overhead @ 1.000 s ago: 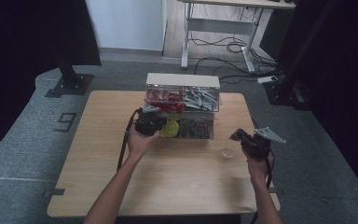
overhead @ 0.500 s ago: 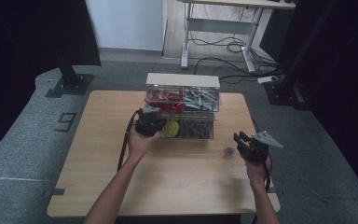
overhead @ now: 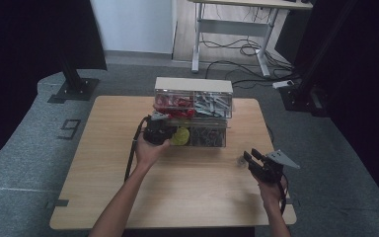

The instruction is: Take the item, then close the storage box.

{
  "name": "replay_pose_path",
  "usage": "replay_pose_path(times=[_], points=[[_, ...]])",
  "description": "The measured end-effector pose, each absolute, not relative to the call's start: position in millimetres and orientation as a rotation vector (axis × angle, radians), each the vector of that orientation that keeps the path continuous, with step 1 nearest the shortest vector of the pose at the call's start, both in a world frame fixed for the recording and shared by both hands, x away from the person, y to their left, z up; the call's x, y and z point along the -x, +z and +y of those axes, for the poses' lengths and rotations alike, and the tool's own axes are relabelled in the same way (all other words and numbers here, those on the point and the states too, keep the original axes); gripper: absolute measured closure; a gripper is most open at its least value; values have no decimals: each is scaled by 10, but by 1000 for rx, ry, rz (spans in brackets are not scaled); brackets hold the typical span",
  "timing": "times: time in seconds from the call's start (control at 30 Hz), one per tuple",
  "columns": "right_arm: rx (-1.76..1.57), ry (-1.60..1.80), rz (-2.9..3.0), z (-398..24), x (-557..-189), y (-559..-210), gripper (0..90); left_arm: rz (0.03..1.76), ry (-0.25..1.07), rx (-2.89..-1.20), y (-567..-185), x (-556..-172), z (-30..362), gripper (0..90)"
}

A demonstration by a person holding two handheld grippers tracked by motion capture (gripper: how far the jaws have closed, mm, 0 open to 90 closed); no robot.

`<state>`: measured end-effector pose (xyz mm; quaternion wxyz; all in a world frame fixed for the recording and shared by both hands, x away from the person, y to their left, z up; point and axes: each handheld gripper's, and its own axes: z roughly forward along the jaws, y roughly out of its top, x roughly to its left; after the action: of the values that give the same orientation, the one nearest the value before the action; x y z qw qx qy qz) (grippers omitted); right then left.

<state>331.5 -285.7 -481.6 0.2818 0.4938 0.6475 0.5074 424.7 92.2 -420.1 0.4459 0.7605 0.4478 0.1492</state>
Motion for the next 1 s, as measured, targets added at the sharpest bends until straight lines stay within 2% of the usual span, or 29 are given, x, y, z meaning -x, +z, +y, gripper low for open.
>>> replay_pose_path(times=[0.07,0.3,1.0], points=[[-1334,1351,1744,-2863,-3305,-4855,542,1112,366,-1880,-4209,-4248,934,899],[-1347,1324,1773,-2932,-3257,-4995,519,1121,361,-1873,-4217,-4257,969,900],[-1363,1343,1768,-3050,-3064,-5116,507,1145,309,-1849,-4389,-4195,1069,900]])
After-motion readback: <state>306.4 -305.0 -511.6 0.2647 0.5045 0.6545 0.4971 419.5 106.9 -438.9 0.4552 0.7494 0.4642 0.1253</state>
